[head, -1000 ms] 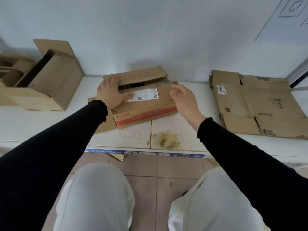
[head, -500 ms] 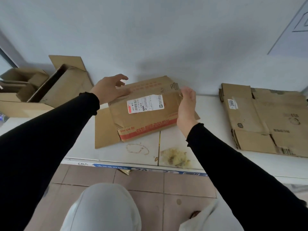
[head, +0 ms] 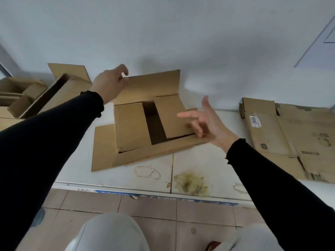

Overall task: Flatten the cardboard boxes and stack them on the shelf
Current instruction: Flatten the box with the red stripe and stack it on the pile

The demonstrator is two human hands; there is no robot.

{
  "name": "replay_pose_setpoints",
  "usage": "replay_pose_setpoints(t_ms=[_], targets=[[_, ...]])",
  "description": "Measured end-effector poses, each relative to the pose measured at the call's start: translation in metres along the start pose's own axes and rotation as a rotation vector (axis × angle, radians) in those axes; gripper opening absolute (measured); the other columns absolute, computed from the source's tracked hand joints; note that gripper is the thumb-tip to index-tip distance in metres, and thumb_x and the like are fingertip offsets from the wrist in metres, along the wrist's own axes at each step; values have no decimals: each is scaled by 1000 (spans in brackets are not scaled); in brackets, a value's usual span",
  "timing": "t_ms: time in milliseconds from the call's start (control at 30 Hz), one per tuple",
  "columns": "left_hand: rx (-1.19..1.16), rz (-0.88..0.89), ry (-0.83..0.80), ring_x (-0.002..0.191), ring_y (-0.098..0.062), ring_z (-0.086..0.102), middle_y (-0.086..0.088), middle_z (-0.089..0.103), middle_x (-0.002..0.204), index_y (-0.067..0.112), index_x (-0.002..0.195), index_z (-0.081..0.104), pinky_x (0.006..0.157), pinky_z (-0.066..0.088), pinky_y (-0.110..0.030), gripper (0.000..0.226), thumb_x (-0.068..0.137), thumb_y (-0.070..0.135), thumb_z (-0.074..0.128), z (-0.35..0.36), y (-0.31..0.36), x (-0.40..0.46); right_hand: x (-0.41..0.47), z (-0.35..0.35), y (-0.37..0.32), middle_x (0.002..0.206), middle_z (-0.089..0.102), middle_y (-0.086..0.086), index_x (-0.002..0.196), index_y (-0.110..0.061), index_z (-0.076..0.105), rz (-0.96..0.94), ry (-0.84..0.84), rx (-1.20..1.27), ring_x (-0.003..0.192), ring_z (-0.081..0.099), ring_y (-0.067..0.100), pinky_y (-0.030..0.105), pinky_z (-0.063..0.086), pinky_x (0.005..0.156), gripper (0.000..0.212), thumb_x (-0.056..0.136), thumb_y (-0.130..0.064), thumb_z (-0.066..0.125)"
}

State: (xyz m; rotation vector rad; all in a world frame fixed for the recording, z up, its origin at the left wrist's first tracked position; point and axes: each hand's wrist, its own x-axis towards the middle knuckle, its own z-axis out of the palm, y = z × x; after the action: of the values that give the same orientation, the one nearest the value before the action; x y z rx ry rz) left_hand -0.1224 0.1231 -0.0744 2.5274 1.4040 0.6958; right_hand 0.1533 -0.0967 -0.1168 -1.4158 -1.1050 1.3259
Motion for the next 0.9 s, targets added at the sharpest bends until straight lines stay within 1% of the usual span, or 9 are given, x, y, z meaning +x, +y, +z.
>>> replay_pose_setpoints(t_ms=[133,233,300,400,533,633,700,767,900], targets=[[141,-96,153,89,-33,54,-11,57,104,12,116,42,67,42,-44,24,93,5,48,28,-4,9,11,9,-28,58,56,4,144,-40,54,105,-205,-688,56,55,19,45,50,97,94,84,-88,-1],[353,-80,112,136,-40,35,-18,40,146,15,130,47,114,27,-60,46,86,0,48,57,3,0,25,31,-37,108,67,-5,152,-43,41,69,-177,-1111,97,68,23,42,45,100,93,83,-89,0],[349,-96,43,154,-38,3,-14,12,165,25,143,38,117,-5,-66,54,92,31,53,75,10,-11,33,44,-33,128,55,-2,154,-50,32,-54,-225,-1305,121,55,29,42,41,102,77,90,-82,2],[336,-174,-133,153,-31,-20,-8,-18,167,30,160,9,113,-11,-68,109,75,89,45,86,21,-26,43,49,-19,165,19,-9,149,-43,45,-151,-328,-1368,153,11,19,58,11,122,74,96,-75,5],[320,-236,-279,150,-26,-29,-4,-31,163,34,160,-9,115,-5,-73,119,74,77,62,75,23,-25,41,47,-14,170,3,-12,139,-38,59,-154,-284,-1339,156,-10,14,63,-1,122,78,96,-74,6],[132,-245,-330,153,-22,-20,1,-20,167,35,161,5,118,-2,-68,97,86,54,63,51,22,-20,31,48,-18,159,37,0,100,-29,61,-311,-10,-1274,150,26,24,51,31,116,63,98,-70,13],[-57,-250,-332,156,-22,-1,1,0,170,34,160,17,122,8,-57,79,94,41,58,27,14,-20,23,42,-22,113,60,-6,85,-22,50,-372,313,-1193,108,58,24,37,48,79,51,102,-65,26],[-317,-314,-316,149,-25,30,-3,31,163,34,158,27,121,26,-44,73,92,30,59,5,1,-25,18,31,-24,94,60,-6,87,-23,52,-319,520,-1076,87,60,21,33,40,65,42,104,-56,33],[-714,-577,-217,94,-21,62,-3,60,114,25,148,41,78,53,-31,65,87,12,59,-22,-12,-49,8,11,-28,113,69,5,124,-20,64,-152,591,-652,103,62,19,33,42,84,49,109,-47,26]])
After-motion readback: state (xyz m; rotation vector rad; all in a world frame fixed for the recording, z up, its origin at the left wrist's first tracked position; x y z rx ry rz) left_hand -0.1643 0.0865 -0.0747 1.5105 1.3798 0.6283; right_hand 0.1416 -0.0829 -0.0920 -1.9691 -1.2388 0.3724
